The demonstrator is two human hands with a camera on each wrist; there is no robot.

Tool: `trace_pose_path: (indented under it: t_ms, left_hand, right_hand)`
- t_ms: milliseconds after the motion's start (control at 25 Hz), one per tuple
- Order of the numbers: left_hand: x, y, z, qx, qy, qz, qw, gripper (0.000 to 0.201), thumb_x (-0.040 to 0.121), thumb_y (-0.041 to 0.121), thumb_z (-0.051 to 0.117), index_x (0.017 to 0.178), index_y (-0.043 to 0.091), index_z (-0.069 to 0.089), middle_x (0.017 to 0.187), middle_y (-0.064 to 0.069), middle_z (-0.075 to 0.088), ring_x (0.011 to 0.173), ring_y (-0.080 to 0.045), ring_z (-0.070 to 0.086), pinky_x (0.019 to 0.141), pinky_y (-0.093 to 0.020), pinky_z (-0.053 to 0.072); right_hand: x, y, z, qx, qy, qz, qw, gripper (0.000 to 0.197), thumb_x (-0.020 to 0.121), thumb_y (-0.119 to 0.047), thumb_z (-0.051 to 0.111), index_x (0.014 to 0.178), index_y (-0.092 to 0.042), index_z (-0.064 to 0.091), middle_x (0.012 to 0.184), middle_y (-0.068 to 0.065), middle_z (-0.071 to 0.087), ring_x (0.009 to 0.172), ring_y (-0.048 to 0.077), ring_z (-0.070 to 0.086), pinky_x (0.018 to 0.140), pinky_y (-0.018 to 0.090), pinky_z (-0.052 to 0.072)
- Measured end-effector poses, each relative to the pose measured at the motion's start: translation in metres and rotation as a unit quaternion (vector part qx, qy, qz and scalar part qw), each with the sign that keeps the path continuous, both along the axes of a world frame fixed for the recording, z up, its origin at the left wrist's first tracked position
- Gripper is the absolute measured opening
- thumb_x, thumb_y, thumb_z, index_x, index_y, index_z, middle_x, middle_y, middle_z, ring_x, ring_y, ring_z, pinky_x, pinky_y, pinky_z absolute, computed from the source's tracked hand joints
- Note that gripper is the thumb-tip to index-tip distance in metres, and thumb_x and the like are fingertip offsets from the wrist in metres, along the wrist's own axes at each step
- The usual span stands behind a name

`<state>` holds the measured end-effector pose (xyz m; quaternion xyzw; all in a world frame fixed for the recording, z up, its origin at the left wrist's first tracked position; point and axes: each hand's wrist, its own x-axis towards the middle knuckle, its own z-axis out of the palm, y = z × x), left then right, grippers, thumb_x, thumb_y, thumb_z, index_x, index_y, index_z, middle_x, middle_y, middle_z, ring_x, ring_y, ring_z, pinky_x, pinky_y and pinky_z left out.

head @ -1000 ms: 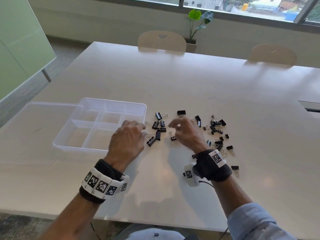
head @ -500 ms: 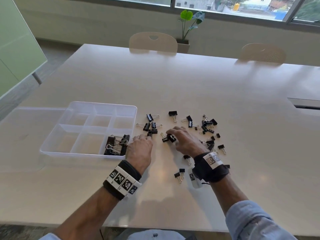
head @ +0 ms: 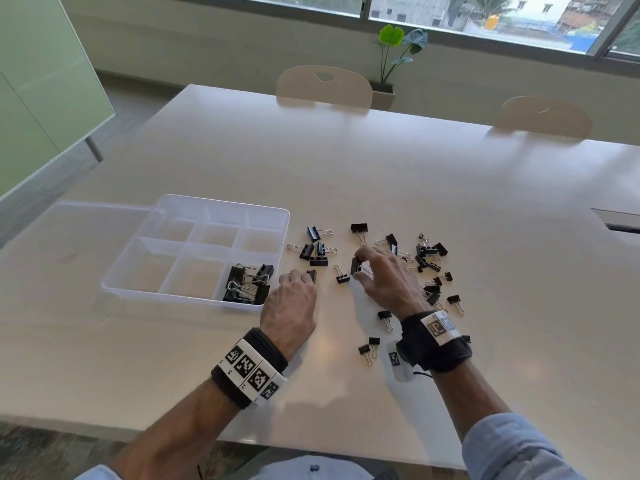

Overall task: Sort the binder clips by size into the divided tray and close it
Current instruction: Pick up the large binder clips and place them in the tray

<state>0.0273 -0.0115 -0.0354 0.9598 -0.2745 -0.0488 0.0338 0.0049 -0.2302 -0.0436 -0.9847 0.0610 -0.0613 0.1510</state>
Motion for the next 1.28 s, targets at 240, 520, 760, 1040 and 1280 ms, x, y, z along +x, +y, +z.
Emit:
trace_pose_path:
  t_ms: [240,520,760,1040,1280]
  left_hand:
    - [-0.005,0.012,0.021,-0.095,0.001,-0.013,0.995,0.047,0.097,0.044,0.064,0.128,0.014,0.046,0.113,-0.006,0.064,0.103,-0.023,0.064,0.085,-0.034,0.055]
    - [0.004,0.069,0.067,-0.183,0.017,0.046,0.982,0.038,0.093,0.055,0.065,0.111,0.027,0.048,0.095,0.008,0.067,0.087,-0.018,0.07,0.076,-0.034,0.056]
    - [0.036,0.128,0.08,-0.181,-0.022,0.114,0.977,0.038,0.092,0.052,0.07,0.112,0.026,0.05,0.102,0.004,0.069,0.092,-0.025,0.069,0.072,-0.037,0.052]
    - [0.074,0.182,0.041,-0.054,-0.008,0.124,0.991,0.032,0.096,0.043,0.062,0.12,0.022,0.058,0.114,-0.005,0.066,0.113,-0.028,0.056,0.093,-0.043,0.048]
    - [0.079,0.192,0.031,-0.075,0.036,0.108,0.991,0.035,0.099,0.04,0.061,0.125,0.016,0.063,0.118,-0.004,0.067,0.121,-0.026,0.052,0.099,-0.042,0.047]
  right_hand:
    - [0.009,0.019,0.005,0.035,-0.036,-0.024,0.998,0.038,0.099,-0.038,0.071,0.132,-0.021,0.062,0.121,0.0,0.072,0.093,0.016,0.071,0.071,0.031,0.057]
    - [0.031,0.075,0.03,0.1,-0.061,0.023,0.993,0.043,0.093,-0.037,0.077,0.132,-0.02,0.066,0.122,-0.003,0.071,0.096,0.015,0.067,0.081,0.036,0.059]
    - [0.061,0.149,0.048,0.161,-0.063,0.079,0.982,0.029,0.088,-0.03,0.08,0.116,-0.025,0.073,0.114,-0.009,0.068,0.089,0.01,0.067,0.078,0.024,0.051]
    - [0.093,0.229,0.04,0.168,-0.039,0.115,0.978,0.037,0.089,-0.028,0.078,0.124,-0.021,0.07,0.115,-0.004,0.07,0.1,0.017,0.068,0.087,0.039,0.058]
    - [0.104,0.263,0.031,0.153,-0.022,0.089,0.984,0.038,0.09,-0.021,0.077,0.128,-0.017,0.069,0.12,0.001,0.074,0.112,0.024,0.07,0.094,0.044,0.057]
